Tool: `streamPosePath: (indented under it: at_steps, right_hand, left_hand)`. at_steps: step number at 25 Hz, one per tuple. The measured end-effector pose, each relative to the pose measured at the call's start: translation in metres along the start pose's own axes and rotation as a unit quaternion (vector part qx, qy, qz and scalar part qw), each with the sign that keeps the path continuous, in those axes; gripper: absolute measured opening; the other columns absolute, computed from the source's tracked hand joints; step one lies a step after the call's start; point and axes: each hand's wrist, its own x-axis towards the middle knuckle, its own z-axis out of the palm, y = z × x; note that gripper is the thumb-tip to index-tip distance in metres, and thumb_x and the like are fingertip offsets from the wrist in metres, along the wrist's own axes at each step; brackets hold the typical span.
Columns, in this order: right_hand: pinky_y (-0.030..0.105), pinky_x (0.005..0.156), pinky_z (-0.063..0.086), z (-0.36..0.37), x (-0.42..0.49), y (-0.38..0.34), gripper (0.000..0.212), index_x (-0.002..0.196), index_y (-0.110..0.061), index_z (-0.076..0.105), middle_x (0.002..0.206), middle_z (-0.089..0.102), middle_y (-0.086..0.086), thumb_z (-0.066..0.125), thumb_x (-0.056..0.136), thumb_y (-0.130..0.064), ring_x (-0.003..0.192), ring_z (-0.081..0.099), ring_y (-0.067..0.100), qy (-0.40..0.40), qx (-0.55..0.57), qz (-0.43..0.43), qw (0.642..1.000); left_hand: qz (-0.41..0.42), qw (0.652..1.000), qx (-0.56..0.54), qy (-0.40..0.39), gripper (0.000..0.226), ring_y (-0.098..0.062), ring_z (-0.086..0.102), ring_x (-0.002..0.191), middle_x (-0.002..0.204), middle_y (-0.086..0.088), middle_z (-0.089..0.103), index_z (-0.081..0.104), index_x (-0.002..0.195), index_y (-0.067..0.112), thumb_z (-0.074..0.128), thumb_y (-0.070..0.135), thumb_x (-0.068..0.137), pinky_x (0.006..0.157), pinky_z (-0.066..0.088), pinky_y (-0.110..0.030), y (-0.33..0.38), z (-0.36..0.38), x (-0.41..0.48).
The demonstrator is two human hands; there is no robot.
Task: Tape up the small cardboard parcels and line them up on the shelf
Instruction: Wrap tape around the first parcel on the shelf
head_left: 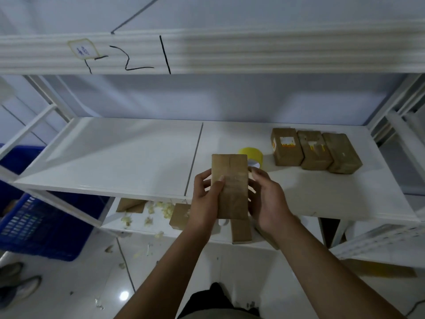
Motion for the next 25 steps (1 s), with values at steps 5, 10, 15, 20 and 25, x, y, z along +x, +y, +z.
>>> streamPosePath:
  at_steps: [5, 10, 15, 20, 25]
  right_hand:
    - [0.026, 0.072, 0.062, 0.005, -0.029, 0.018, 0.035, 0.126, -0.047, 0.059, 0.114, 0.076, -0.008, 0.072, 0.094, -0.051, 0.093, 0.076, 0.007, 0.067, -0.262, -0.147, 0.951]
    - [0.032, 0.08, 0.062, -0.009, -0.042, 0.01, 0.053, 0.126, -0.045, 0.062, 0.115, 0.074, -0.01, 0.087, 0.08, -0.05, 0.093, 0.074, 0.0, 0.068, -0.268, -0.156, 0.948]
    - [0.035, 0.076, 0.063, -0.018, -0.046, 0.006, 0.052, 0.127, -0.045, 0.058, 0.116, 0.073, -0.006, 0.087, 0.083, -0.042, 0.093, 0.076, 0.005, 0.08, -0.235, -0.148, 0.957]
    - [0.046, 0.094, 0.061, -0.021, -0.051, 0.01, 0.049, 0.134, -0.038, 0.06, 0.13, 0.07, 0.002, 0.077, 0.093, -0.018, 0.117, 0.07, 0.024, 0.048, -0.156, -0.128, 0.978]
    - [0.029, 0.095, 0.058, -0.008, -0.054, 0.014, 0.041, 0.133, -0.039, 0.066, 0.13, 0.071, -0.016, 0.074, 0.093, -0.033, 0.12, 0.068, 0.005, -0.019, -0.193, -0.185, 0.963]
  left_hand:
    - [0.091, 0.991, 0.093, 0.012, 0.024, 0.001, 0.073, 0.095, 0.12, 0.003, 0.066, 0.055, 0.128, 0.041, 0.057, 0.049, 0.105, 0.065, 0.059, -0.016, -0.016, 0.009, -0.019]
    - [0.108, 0.986, 0.122, 0.048, 0.028, -0.003, 0.075, 0.094, 0.11, 0.012, 0.072, 0.057, 0.129, 0.042, 0.059, 0.053, 0.103, 0.067, 0.061, -0.021, -0.028, 0.021, -0.035]
    - [0.157, 0.962, 0.225, 0.013, 0.037, 0.0, 0.076, 0.083, 0.101, 0.015, 0.078, 0.069, 0.131, 0.035, 0.061, 0.055, 0.101, 0.065, 0.062, -0.021, -0.02, 0.016, -0.026]
    - [0.159, 0.954, 0.234, 0.099, 0.041, -0.01, 0.076, 0.097, 0.116, 0.015, 0.076, 0.071, 0.131, 0.032, 0.066, 0.055, 0.098, 0.077, 0.061, -0.02, -0.019, 0.015, -0.027]
    - [0.047, 0.993, 0.068, -0.081, 0.045, -0.023, 0.075, 0.111, 0.12, 0.0, 0.078, 0.072, 0.128, 0.034, 0.07, 0.061, 0.092, 0.079, 0.063, -0.031, -0.004, 0.001, -0.028]
